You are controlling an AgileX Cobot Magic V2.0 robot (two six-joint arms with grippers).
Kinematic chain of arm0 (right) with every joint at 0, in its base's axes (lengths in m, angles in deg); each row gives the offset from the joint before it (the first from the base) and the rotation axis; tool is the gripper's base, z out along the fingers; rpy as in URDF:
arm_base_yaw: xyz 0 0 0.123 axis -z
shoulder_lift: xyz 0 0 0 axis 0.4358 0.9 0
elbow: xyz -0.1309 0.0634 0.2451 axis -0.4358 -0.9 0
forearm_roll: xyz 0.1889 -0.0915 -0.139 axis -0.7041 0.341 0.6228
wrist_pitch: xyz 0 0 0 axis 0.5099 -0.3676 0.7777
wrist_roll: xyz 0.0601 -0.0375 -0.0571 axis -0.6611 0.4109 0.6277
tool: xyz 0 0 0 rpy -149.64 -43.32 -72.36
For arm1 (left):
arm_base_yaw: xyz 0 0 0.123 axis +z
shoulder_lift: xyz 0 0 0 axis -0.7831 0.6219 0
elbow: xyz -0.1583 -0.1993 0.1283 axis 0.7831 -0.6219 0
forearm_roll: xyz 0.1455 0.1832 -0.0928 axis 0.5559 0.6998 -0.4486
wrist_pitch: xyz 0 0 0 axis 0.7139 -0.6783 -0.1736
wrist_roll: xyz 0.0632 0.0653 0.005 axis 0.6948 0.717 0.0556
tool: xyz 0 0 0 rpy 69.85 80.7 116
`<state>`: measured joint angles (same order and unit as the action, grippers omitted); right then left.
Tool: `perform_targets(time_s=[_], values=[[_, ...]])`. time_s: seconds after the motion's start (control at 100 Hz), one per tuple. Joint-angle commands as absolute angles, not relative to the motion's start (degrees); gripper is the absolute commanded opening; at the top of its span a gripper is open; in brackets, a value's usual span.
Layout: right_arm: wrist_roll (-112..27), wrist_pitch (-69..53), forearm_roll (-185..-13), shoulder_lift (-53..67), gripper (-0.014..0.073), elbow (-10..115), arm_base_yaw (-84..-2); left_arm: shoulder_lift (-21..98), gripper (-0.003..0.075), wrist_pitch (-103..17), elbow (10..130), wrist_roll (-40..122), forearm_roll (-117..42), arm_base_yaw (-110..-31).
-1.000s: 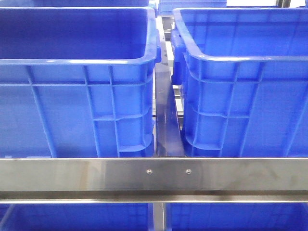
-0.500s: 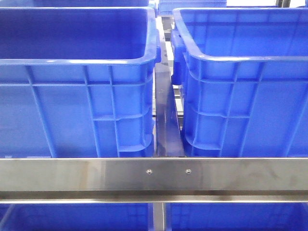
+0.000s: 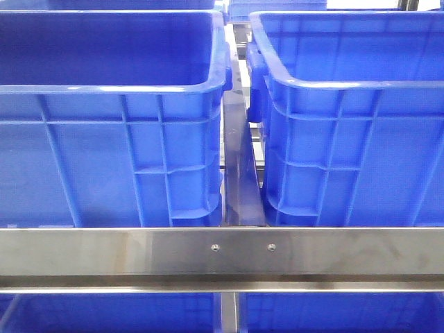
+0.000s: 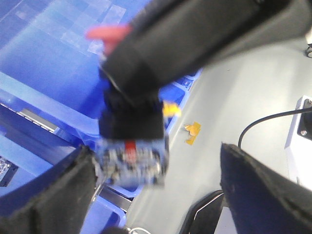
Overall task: Pick red and yellow buttons and place in box
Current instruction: 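Grasp the red button with the right gripper, then open the left gripper, then carry the red button with the right gripper over the empty bin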
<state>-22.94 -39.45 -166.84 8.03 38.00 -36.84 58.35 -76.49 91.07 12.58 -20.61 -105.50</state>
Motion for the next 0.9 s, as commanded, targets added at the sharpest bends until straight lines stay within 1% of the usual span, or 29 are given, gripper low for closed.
perform_targets(time_s=[0.0, 0.2, 0.49, 0.69, 0.89], values=[[-20.45, -36.47, -170.62, 7.48, 0.0108, 40.69, -35.97, 56.40, 0.0480, -73.07, 92.72, 12.11, -21.39, -104.98], [-18.46, -34.47, -170.68, 7.44, 0.0108, 41.69, -31.98, 56.33, 0.0480, -73.07, 92.72, 8.66, -21.39, -98.71], [-17.31, -34.54, -170.63, 7.41, 0.0108, 41.79, -27.58, 53.64, 0.0480, -72.90, 91.78, 8.05, -21.39, -85.62], [-17.14, -34.33, -170.63, 7.41, 0.0108, 41.79, -27.50, 46.31, 0.0480, -71.37, 86.06, 7.48, -21.39, -75.95], [-17.14, -34.20, -170.63, 7.41, 0.0108, 41.79, -27.50, 35.66, 0.0480, -69.02, 76.24, 7.09, -21.39, -65.90]])
